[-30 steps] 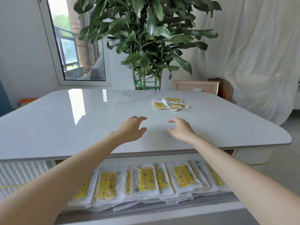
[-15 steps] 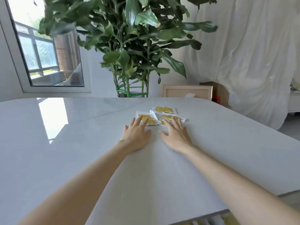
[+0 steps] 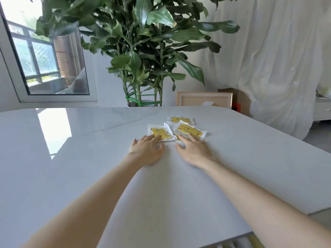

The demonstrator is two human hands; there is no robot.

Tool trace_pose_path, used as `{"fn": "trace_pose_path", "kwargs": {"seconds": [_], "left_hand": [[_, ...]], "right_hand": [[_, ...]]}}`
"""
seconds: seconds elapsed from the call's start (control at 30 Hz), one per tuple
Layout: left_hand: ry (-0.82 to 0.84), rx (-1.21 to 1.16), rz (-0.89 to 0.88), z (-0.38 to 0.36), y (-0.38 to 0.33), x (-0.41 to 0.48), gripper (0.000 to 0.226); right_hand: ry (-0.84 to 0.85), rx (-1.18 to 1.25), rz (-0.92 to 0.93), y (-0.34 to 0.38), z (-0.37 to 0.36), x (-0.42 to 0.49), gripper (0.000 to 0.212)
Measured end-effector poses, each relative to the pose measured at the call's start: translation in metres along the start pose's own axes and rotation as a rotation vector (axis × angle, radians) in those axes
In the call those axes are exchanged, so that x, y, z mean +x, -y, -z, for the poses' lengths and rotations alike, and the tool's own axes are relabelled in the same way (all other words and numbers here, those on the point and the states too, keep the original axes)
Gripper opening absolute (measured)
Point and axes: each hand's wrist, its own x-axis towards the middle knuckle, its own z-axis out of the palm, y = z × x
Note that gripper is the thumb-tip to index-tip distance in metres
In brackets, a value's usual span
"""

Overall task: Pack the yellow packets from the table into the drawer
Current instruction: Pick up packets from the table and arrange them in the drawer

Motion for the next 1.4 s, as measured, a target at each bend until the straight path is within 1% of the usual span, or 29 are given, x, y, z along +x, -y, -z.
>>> {"fn": "trace_pose_path", "kwargs": {"seconds": [0.2,0.47,0.67,0.77,0.83,0.93,0.97,1.0,1.07,1.1,1.2,1.27,1.33,1.4], "left_hand": [[-0.036,-0.012,-0.004,0.003,0.011,-0.058,0.055],[-0.112,-0.107,-0.030,0.014,0.026,-0.150,0.047],[-0.137,-0.239,0.026,0.027,0.030,-0.206,0.038],[-0.161,-0.293,0.082,0.038,0.032,-0.219,0.032],[-0.180,-0.357,0.147,0.046,0.033,-0.218,0.032],[-0.195,-0.458,0.225,0.051,0.031,-0.214,0.027],[-0.181,-0.492,0.250,0.050,0.030,-0.212,0.032],[-0.160,-0.542,0.284,0.048,0.029,-0.209,0.043],[-0.127,-0.650,0.366,0.045,0.026,-0.203,0.070],[-0.126,-0.663,0.401,0.043,0.024,-0.199,0.077],[-0.133,-0.533,0.461,0.038,0.021,-0.186,0.084],[-0.127,-0.454,0.473,0.036,0.022,-0.181,0.093],[-0.106,-0.442,0.469,0.037,0.026,-0.175,0.100],[-0.093,-0.480,0.461,0.038,0.031,-0.170,0.102]], "right_hand": [[0.025,0.029,0.022,0.009,0.008,-0.054,0.054],[0.042,0.123,0.097,0.024,0.018,-0.139,0.050],[0.044,0.126,0.156,0.032,0.022,-0.181,0.045],[0.047,0.077,0.201,0.039,0.030,-0.194,0.044],[0.010,0.086,0.194,0.045,0.034,-0.196,0.041],[-0.134,0.189,0.126,0.054,0.039,-0.190,0.036],[-0.164,0.207,0.113,0.057,0.041,-0.186,0.035],[-0.175,0.216,0.103,0.058,0.043,-0.181,0.034],[-0.142,0.241,0.075,0.058,0.047,-0.168,0.036],[-0.106,0.255,0.054,0.057,0.048,-0.161,0.038],[0.036,0.291,-0.033,0.053,0.050,-0.139,0.048],[0.132,0.293,-0.087,0.051,0.048,-0.128,0.057],[0.203,0.265,-0.112,0.051,0.045,-0.119,0.067],[0.211,0.233,-0.105,0.051,0.043,-0.113,0.073]]}}
